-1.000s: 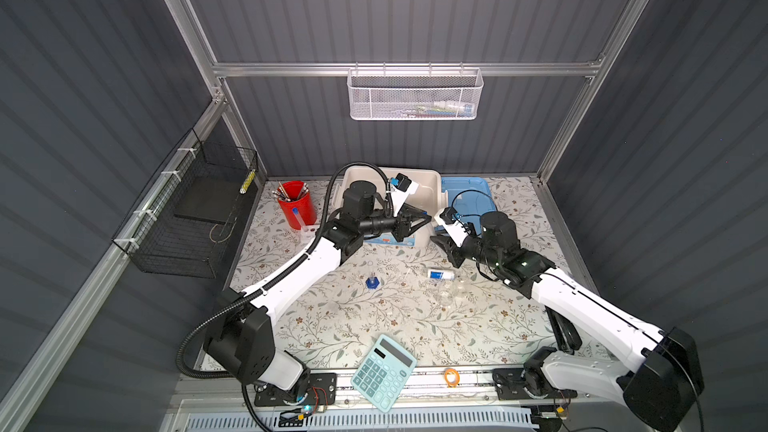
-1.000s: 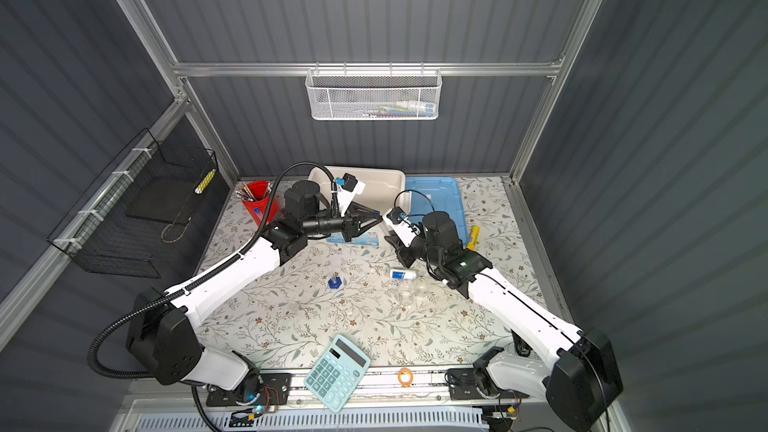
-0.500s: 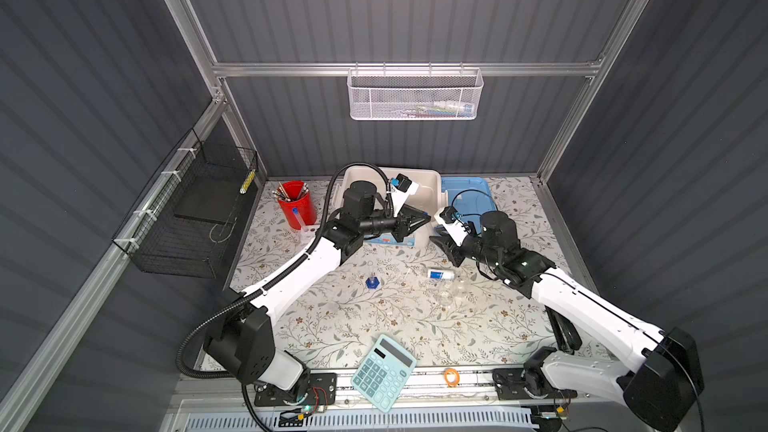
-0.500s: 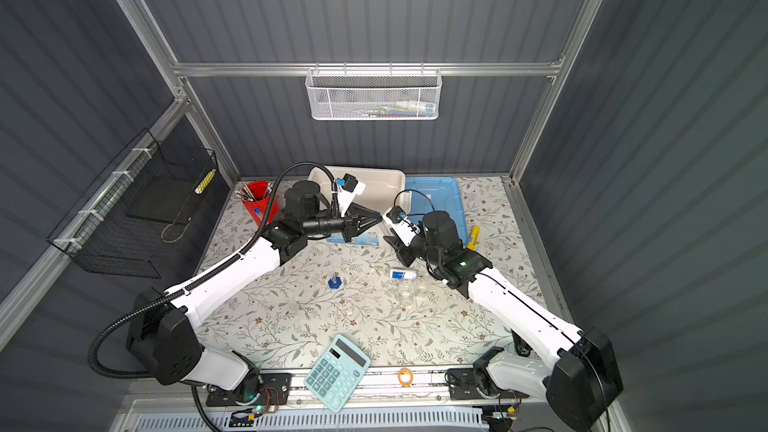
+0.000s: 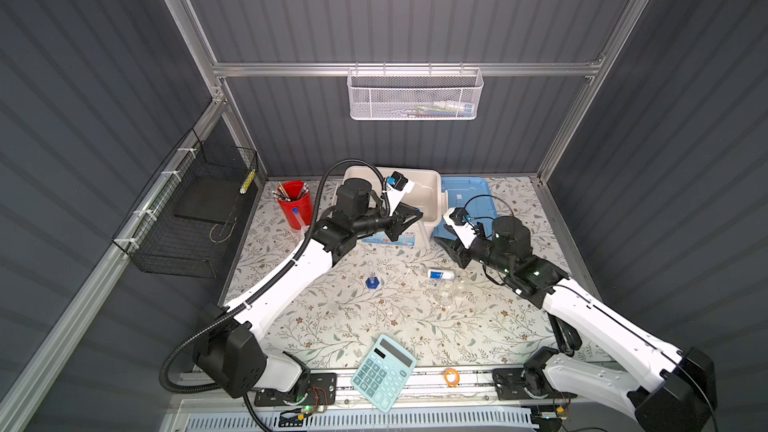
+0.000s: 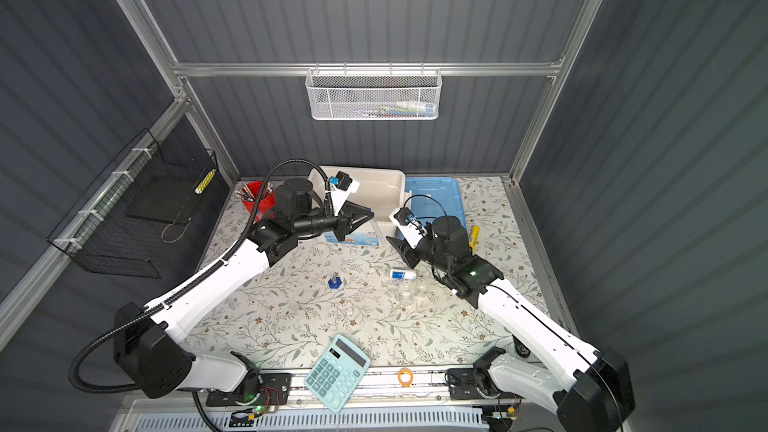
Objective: Organize the chemistry lab equipment
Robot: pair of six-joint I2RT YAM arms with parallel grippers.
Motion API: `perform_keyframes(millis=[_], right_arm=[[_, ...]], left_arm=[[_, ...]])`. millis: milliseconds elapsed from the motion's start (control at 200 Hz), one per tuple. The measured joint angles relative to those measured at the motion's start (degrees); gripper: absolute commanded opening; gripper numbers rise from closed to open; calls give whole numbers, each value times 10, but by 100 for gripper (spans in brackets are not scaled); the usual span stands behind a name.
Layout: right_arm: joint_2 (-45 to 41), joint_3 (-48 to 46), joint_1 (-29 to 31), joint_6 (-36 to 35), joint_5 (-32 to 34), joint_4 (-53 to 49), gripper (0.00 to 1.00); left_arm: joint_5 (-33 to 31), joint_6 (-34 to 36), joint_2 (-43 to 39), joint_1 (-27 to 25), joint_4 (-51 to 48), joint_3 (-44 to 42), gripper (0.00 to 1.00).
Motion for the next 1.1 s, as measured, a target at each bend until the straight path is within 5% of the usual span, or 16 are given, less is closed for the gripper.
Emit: perform_keyframes(millis=[420, 685, 1101], right_arm=[[-5, 80, -77, 71, 33, -93, 68], [4, 83, -165, 140, -51, -116, 68], [-6, 69, -185, 150, -58, -130, 66]], left_arm=[[-180, 93, -103, 12, -149, 47, 5], [-221, 97, -139, 142, -181, 48, 6], [-282, 96, -136, 222, -194, 47, 7]])
